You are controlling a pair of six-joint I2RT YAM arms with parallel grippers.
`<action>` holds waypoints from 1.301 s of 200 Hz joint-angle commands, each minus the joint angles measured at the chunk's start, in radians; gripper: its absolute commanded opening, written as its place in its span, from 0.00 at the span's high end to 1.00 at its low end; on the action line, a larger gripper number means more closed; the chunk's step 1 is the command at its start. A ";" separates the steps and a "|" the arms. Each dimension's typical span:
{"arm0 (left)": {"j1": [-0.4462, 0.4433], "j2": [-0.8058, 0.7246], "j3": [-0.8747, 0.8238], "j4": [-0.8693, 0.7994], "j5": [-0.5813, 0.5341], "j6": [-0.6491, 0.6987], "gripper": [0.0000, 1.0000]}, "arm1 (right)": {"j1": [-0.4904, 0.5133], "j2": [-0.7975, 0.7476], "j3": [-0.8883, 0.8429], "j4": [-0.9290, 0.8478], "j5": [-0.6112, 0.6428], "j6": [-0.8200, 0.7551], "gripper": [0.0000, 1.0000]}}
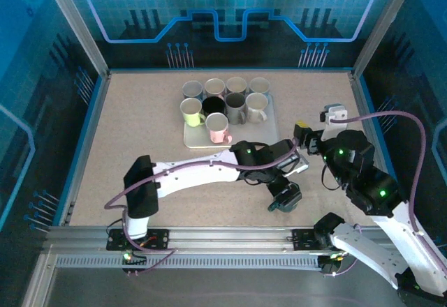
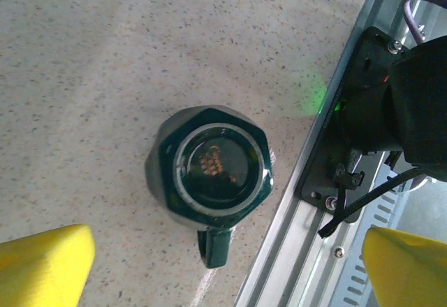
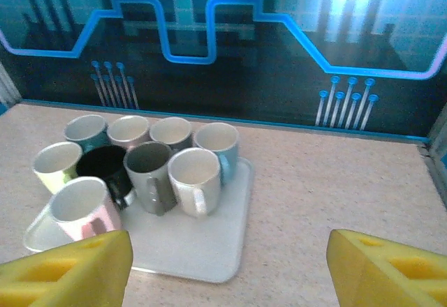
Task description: Turn the mug right side up
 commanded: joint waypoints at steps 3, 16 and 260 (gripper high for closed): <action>-0.010 0.077 0.087 -0.070 0.051 0.042 0.01 | -0.005 -0.022 -0.010 -0.002 -0.012 -0.015 0.24; -0.009 0.112 0.112 -0.080 0.031 0.042 0.01 | -0.006 -0.029 -0.015 -0.002 -0.012 -0.017 0.24; 0.016 0.001 -0.040 0.066 -0.209 0.123 0.38 | -0.015 0.026 0.046 0.016 -0.068 -0.004 0.24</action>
